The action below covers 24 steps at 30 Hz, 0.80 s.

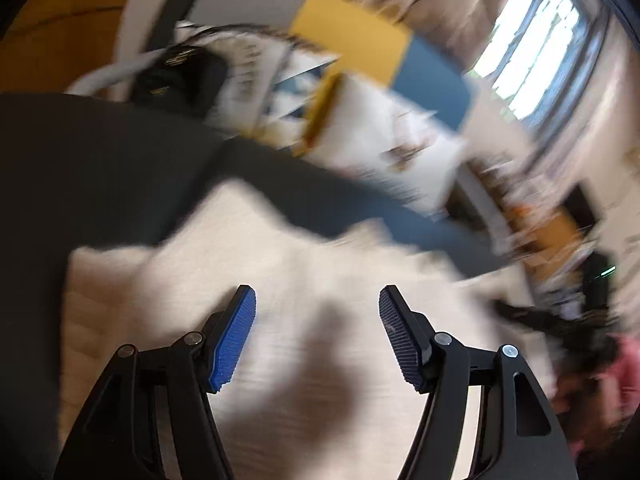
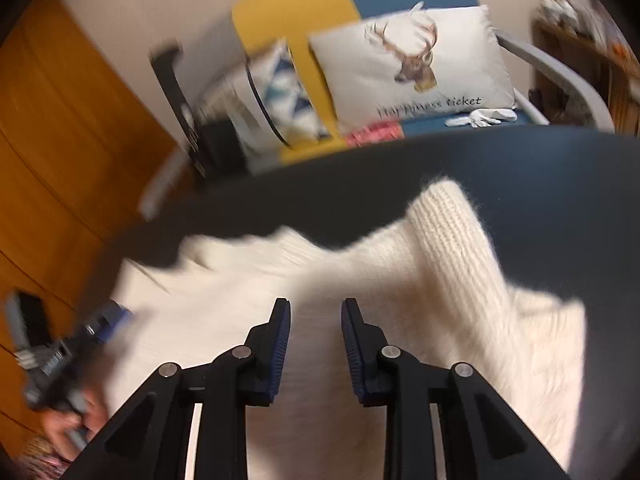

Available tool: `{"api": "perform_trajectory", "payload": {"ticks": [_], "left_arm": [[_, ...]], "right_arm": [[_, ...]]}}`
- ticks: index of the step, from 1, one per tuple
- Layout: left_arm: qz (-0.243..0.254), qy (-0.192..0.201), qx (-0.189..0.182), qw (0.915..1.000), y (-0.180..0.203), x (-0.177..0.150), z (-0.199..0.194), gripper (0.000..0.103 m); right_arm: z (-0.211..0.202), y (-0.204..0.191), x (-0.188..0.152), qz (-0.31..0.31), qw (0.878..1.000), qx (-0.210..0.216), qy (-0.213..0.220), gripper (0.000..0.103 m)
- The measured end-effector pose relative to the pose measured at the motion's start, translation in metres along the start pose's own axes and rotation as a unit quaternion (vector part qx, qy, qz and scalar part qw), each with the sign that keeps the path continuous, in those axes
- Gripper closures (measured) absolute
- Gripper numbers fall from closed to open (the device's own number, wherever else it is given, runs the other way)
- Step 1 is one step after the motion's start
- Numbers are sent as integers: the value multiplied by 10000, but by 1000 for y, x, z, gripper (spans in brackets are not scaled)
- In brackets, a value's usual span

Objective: Fold clothes
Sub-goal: 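Lay the hem on the sweater and open both tools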

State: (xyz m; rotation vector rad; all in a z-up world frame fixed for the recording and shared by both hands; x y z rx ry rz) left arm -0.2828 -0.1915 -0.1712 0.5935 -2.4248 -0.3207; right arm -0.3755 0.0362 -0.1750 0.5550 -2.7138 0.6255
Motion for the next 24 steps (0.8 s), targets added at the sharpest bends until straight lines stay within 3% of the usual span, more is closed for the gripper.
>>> {"api": "perform_trajectory", "payload": {"ticks": [2,3,4,6,8,11,12,13,15,17,20,23,24], "left_arm": [[16,146,-135,9998,-5,-3,-2,41],[-14,213,-198,9996,-7,-5,-5,41],[-9,197,-206,9996,-6,-3,-1,41],[18,181,-193,9996,-5,-1,3,41],[52,177,-161,9997,-5,1,5,41],[36,188,-221,9996,-6,2,4,41],[20,193,-267,9995,-7,-3,-1,41],[6,201,-298,9994,-8,-2,-1,41],[-21,212,-375,9991,-8,-5,-5,41],[-30,218,-402,9990,-8,-4,-6,40],[-38,226,-425,9988,-8,-3,-6,40],[-80,251,-521,9983,-9,-2,-8,40],[-91,252,-543,9982,-9,-2,-8,40]], "right_arm": [[11,21,-2,-30,9991,-409,-137,91],[9,35,-1,159,9990,-410,-26,98],[6,49,0,418,9984,-360,121,103],[4,75,0,1056,9933,-81,461,103],[1,84,-3,1308,9883,195,759,103],[-12,73,-9,1072,9904,5,867,101],[-18,68,-12,977,9912,-72,887,95],[-25,63,-14,882,9918,-149,907,83],[-44,42,-22,573,9926,19,1069,81],[-49,15,-41,-81,9946,132,1025,81],[-31,8,-59,-654,9953,-191,691,83],[-24,61,-57,-69,9965,-413,719,90],[-25,78,-55,176,9965,-319,752,103]]}}
Point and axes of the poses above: each gripper's, at about its wrist camera, not at the fingertips, and z roughly the way its jaws point, y to its right, x to its top, the point moved 10 cm from there along z, roughly the way its jaws point, and after that the axes turned 11 degrees about -y, right-handed, at the moved point
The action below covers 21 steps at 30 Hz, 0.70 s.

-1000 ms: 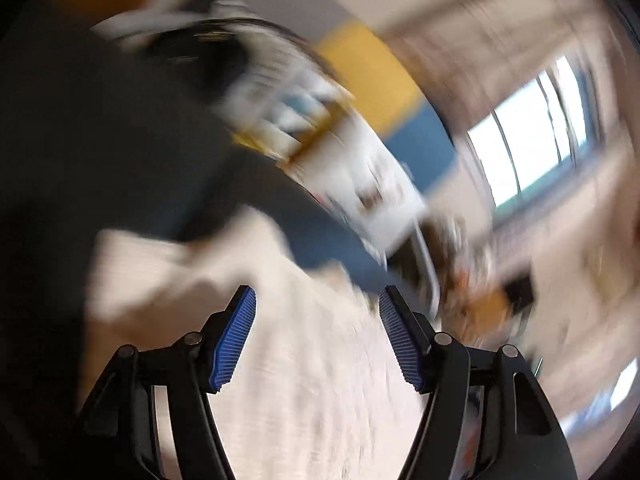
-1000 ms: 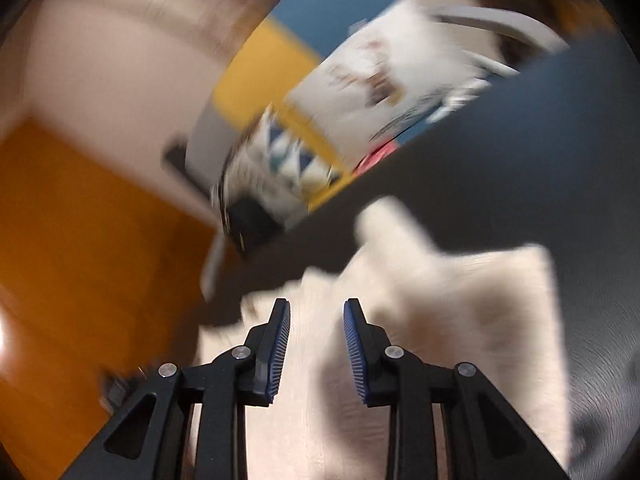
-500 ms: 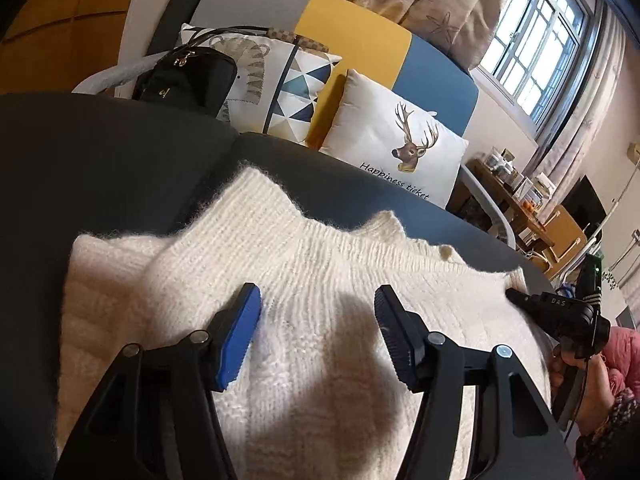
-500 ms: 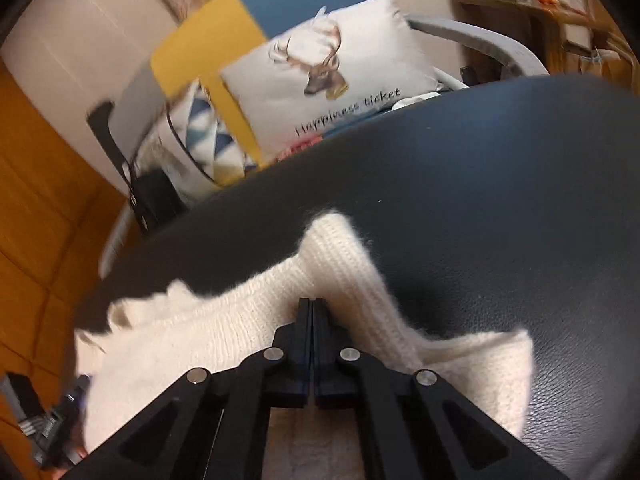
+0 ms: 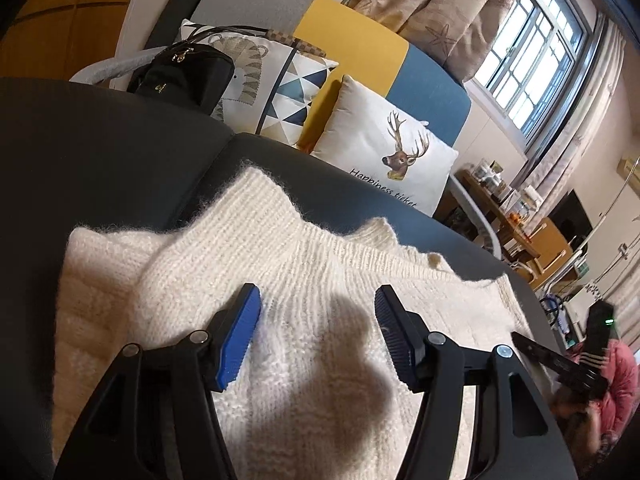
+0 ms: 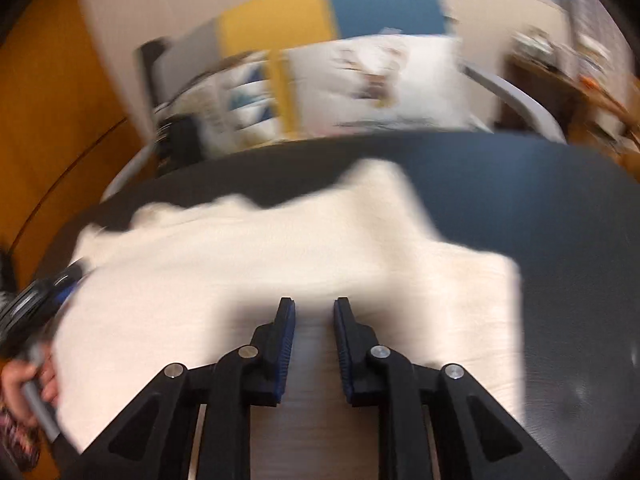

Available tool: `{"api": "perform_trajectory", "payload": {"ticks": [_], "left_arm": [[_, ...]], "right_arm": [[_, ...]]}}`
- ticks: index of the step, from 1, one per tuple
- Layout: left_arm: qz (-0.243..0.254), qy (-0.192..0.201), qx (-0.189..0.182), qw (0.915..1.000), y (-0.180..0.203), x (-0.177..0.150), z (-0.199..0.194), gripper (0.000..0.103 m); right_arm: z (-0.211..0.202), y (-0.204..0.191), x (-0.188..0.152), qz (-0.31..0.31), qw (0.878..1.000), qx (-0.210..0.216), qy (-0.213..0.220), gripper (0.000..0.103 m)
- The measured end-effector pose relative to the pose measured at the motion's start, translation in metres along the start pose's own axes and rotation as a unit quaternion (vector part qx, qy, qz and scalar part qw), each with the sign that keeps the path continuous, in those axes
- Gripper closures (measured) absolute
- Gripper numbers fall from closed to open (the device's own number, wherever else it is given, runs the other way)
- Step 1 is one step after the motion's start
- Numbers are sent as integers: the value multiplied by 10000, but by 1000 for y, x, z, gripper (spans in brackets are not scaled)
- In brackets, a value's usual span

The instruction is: Fold clothes

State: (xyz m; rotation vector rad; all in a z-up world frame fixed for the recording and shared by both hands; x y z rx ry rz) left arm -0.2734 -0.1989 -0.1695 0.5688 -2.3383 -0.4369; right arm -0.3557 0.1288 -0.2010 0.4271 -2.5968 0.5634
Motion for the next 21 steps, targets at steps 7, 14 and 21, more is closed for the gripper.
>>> {"api": "perform_trajectory", "payload": {"ticks": [7,14,21], "left_arm": [[27,-17,49,10000,2,0,1,40],[28,-8,41,10000,2,1,1,40],[-2,10,-37,10000,1,0,-2,40]], "right_arm": [[-64,50,3,1202,9895,618,521,92],[-85,4,-63,309,9980,556,-57,92],[-66,39,-103,742,9966,228,-264,100]]}}
Point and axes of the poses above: each gripper's, at about its wrist camera, not at the fingertips, and z roughly the way its jaws point, y to its right, x to its top, the point moved 10 cm from there along z, roughly the way its jaws point, and after that the axes turned 11 degrees about -y, right-handed, at the moved point
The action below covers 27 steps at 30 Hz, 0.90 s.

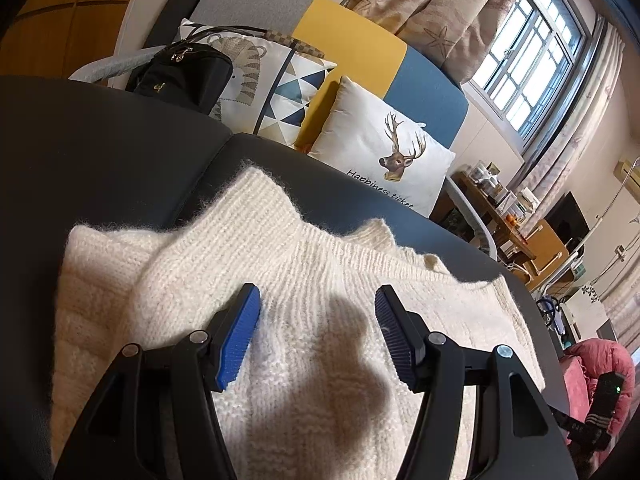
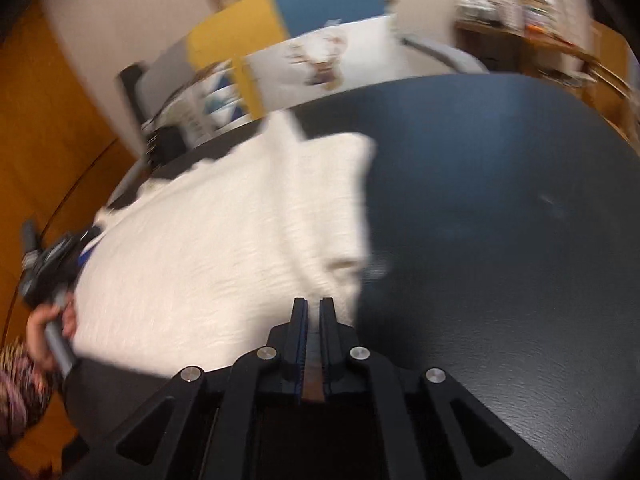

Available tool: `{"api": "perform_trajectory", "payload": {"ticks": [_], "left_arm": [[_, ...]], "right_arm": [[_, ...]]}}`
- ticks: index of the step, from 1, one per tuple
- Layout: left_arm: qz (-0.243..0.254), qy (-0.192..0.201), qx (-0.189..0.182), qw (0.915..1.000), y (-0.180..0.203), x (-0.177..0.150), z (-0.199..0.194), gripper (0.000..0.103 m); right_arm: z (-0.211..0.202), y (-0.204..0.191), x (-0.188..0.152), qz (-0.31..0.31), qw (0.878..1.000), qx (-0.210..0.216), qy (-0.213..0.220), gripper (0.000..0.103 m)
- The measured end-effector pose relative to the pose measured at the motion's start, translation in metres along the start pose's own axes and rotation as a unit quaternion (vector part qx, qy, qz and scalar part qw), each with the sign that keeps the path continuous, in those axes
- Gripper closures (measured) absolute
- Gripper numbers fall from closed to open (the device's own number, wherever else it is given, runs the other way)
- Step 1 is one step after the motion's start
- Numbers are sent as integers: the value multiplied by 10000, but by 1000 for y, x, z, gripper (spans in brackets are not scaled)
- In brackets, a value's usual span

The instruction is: Fold clothes

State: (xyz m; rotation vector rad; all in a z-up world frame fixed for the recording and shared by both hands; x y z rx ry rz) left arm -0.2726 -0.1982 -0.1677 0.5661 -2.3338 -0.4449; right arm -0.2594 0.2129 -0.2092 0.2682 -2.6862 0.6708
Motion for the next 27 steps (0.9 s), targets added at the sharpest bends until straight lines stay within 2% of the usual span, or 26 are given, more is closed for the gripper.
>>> {"api": "perform_trajectory", "payload": {"ticks": [1,3,7,10,14,16,18,20,25,26,27], "left_arm": [[22,-17,50,10000,1,0,1,40],[66,-51,153,9998,2,-1,2,40],[161,-82,485,9987,7,-1,1,40],[60,-106,580,9982,9,-2,-3,40],[-130,-78,511,9986,5,-3,-12,40],[-4,-93,649,9978,-1,-3,-17,40],[123,-106,789,9967,-6,-3,-21,40],[296,-18,1059,9939,-21,0,-31,40],[85,-200,1070,9940,-57,7,-31,40],[70,-244,1288,9913,-65,8,-31,40],[24,-300,1242,9918,-70,8,-29,40]], "right_arm": [[-2,4,1,199,9998,-24,-19,100],[-12,-3,5,207,9997,115,64,96],[-24,-36,37,-291,9979,81,571,92],[5,-63,67,-599,9973,-8,432,90],[55,-90,100,-895,9953,-261,279,90],[75,-86,108,-950,9931,-669,163,91],[81,-77,114,-801,9929,-847,232,93],[79,-67,115,-565,9947,-760,400,95],[76,-62,113,-428,9960,-605,491,95],[76,-61,113,-376,9963,-594,497,95],[75,-60,113,-300,9966,-584,507,95]]}}
Point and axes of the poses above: each gripper's, at about its wrist camera, not at the fingertips, and z roughly the way its jaws point, y to its right, x to its top, the point moved 10 cm from there along z, roughly the way its jaws point, and after that the axes turned 11 degrees about -y, right-handed, at the moved point
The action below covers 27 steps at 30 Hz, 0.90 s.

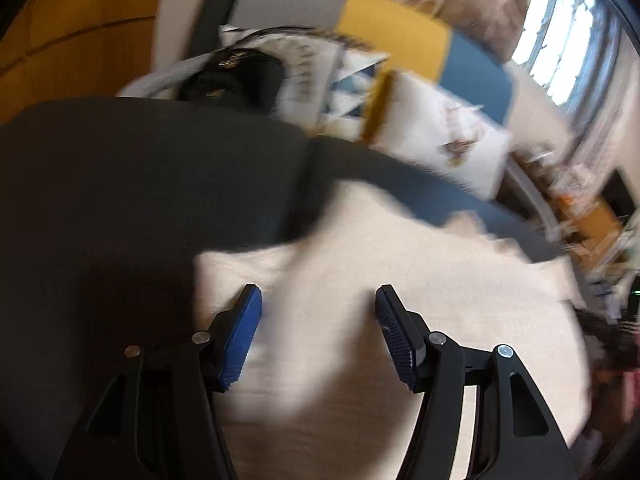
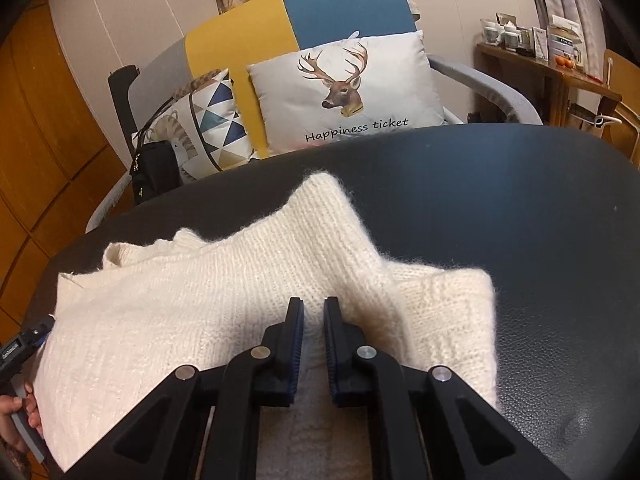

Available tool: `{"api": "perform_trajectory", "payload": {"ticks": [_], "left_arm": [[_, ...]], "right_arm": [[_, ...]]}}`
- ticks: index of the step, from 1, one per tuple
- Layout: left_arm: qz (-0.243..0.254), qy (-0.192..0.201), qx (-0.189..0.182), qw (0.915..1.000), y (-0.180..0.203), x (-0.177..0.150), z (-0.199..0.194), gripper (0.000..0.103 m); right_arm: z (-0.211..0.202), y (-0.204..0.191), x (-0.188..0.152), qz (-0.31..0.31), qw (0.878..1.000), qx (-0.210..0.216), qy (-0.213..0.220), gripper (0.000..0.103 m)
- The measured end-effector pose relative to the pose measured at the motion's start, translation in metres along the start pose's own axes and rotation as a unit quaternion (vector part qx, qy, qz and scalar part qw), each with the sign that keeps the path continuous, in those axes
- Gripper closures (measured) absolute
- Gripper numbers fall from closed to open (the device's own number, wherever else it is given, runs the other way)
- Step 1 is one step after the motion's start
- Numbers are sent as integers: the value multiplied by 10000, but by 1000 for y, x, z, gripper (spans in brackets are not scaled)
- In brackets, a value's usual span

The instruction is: Fold clothes

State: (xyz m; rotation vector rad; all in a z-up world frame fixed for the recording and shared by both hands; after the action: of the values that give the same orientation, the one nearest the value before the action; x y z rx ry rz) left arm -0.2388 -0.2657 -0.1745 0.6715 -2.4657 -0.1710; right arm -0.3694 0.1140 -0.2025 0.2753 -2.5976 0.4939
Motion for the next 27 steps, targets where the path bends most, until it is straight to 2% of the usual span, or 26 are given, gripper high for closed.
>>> {"api": "perform_trajectory", "payload": {"ticks": [4,7,9,11,12,15,16,18,19,22,27], "left_arm": [[-574,-4,-463,9973,-9,4,-12,40],[-1016,609,-634,9909,-7,13,-39,40],[-984,799,-767,9890,10,17,-43,40],[-613,644,-951,9915,43,17,-28,40],[-442,544,-936,9931,55,13,-18,40],[328,151,-395,9986,77,8,17,40],[495,42,10,9988,72,8,30,40],[391,-264,262,9985,53,9,47,40],[258,-142,83,9995,48,14,44,40],[70,-125,91,9999,31,16,43,41],[167,-112,184,9996,36,12,34,41]], "right_arm": [[-2,1,1,97,9998,159,8,95],[-2,2,1,148,9995,268,29,95],[-2,2,1,178,9995,254,61,95],[-2,1,1,171,9995,247,61,95],[-2,1,1,174,9995,255,59,95],[-3,1,1,176,9994,289,55,95],[-3,1,1,177,9993,315,52,95],[-3,2,1,196,9991,368,49,95],[-3,2,1,206,9990,392,49,95],[-2,1,0,191,9991,379,42,95],[-3,-1,0,107,9997,236,51,95]]}}
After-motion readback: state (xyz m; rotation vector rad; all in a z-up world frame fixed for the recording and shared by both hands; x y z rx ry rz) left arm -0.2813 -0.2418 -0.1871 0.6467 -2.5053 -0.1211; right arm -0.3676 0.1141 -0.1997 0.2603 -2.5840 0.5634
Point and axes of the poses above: each gripper's, at about its wrist camera, not at the fingertips, and z roughly the way its jaws point, y to its right, x to its top, the point moved 10 cm from there along z, roughly the way its jaws point, and after that the axes turned 11 degrees about -y, right-handed, at the moved point
